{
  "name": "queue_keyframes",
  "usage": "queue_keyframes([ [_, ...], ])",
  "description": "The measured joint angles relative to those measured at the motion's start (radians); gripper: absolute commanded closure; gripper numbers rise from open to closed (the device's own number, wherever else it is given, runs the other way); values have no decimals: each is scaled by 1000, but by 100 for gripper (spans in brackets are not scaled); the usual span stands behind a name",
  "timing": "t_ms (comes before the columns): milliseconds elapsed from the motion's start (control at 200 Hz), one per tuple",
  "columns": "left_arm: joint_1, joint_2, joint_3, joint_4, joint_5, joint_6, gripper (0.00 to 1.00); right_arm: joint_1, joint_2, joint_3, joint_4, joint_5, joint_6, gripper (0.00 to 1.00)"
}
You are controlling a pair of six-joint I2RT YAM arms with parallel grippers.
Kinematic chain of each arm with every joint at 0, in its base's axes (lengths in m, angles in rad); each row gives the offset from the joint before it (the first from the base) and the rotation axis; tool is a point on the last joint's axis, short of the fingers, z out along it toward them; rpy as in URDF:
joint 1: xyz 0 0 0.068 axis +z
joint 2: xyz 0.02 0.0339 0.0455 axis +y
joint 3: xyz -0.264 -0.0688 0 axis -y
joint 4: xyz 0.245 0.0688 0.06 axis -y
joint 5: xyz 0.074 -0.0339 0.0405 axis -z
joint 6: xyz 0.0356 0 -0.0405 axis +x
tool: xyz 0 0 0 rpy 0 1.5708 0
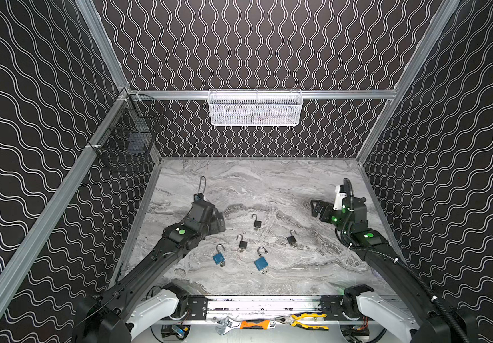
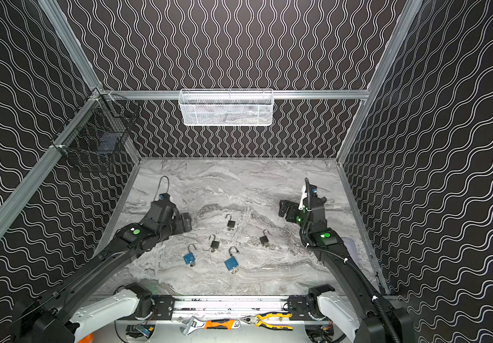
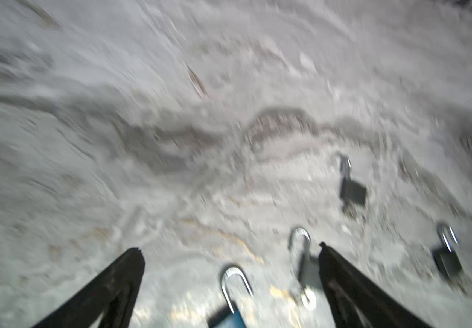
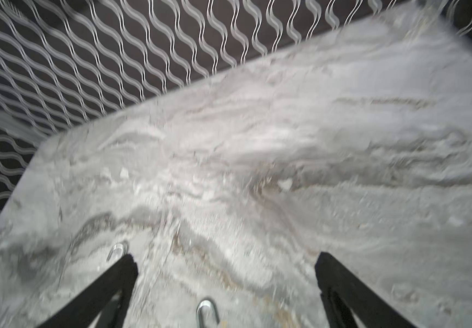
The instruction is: Lock with the key
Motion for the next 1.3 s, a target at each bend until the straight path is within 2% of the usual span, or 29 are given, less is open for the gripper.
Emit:
queue_keyframes([
  [270,-124,42,-42,-148,55,-196,1,31,83,70,-203,-44,55,0],
  [495,-234,29,-110,-218,81,-392,1,34,134,114,-291,-58,68,0],
  [716,-247,93,-117,-234,61,-507,1,35,164,117,-301,-60,64,0],
  [986,-248,154,-152,-195,58,-583,2,34,177,117,-298,-90,19,0],
  [1301,-248,226,-148,-142,54,-616,12,35,180,113,-290,-117,-7,0],
])
